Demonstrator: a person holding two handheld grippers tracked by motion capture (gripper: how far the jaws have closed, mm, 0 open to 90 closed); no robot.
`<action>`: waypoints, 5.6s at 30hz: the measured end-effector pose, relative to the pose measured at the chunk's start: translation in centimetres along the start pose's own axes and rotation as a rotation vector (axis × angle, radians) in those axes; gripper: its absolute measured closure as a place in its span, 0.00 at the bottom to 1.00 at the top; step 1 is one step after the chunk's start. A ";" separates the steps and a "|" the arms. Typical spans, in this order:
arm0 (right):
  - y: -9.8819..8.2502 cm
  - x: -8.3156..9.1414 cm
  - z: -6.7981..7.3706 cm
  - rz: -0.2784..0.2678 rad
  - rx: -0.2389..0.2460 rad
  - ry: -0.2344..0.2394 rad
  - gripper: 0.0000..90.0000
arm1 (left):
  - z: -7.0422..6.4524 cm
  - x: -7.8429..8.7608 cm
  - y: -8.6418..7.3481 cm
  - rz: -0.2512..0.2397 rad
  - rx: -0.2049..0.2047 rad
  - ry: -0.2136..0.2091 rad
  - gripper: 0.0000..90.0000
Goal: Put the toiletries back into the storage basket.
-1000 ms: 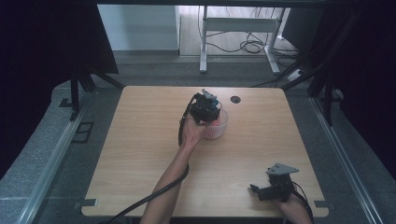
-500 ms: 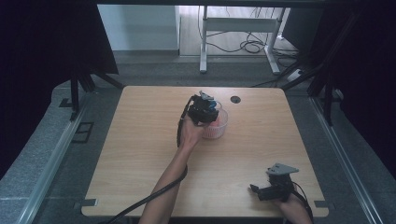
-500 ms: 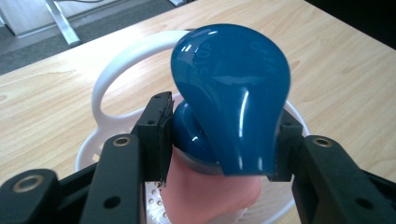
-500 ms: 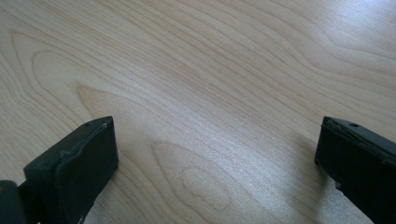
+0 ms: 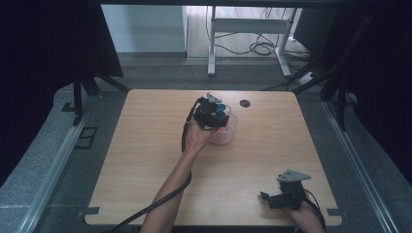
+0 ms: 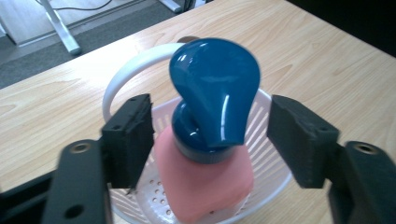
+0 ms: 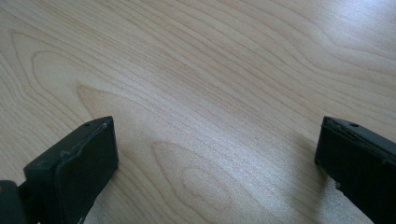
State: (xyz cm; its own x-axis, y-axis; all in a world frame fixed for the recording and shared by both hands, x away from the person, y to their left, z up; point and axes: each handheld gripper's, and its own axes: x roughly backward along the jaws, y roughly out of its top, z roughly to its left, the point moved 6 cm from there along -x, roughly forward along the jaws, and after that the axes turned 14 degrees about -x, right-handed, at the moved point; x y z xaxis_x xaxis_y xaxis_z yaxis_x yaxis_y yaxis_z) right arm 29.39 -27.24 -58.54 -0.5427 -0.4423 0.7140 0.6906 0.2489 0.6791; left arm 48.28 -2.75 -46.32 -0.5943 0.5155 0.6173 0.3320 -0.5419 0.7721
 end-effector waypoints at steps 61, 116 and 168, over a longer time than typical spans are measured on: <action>0.0 0.0 0.0 0.000 -0.002 0.000 0.00 | -1.9 8.0 0.0 -0.113 -0.086 -0.045 0.14; 0.0 0.0 0.1 -0.001 -0.003 -0.007 0.00 | -1.8 14.4 -6.7 -0.127 -0.013 -0.047 0.13; 0.0 -0.1 0.1 -0.004 -0.007 -0.011 0.00 | -1.8 19.9 -13.6 -0.148 0.038 0.011 0.14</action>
State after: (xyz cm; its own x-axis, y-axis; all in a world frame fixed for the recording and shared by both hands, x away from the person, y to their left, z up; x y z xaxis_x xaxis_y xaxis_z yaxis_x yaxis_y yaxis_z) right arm 29.36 -27.10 -58.56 -0.5505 -0.4335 0.7135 0.6921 0.2409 0.6804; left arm 30.61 13.63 -44.84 -0.6469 0.5804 0.4947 0.2678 -0.4345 0.8599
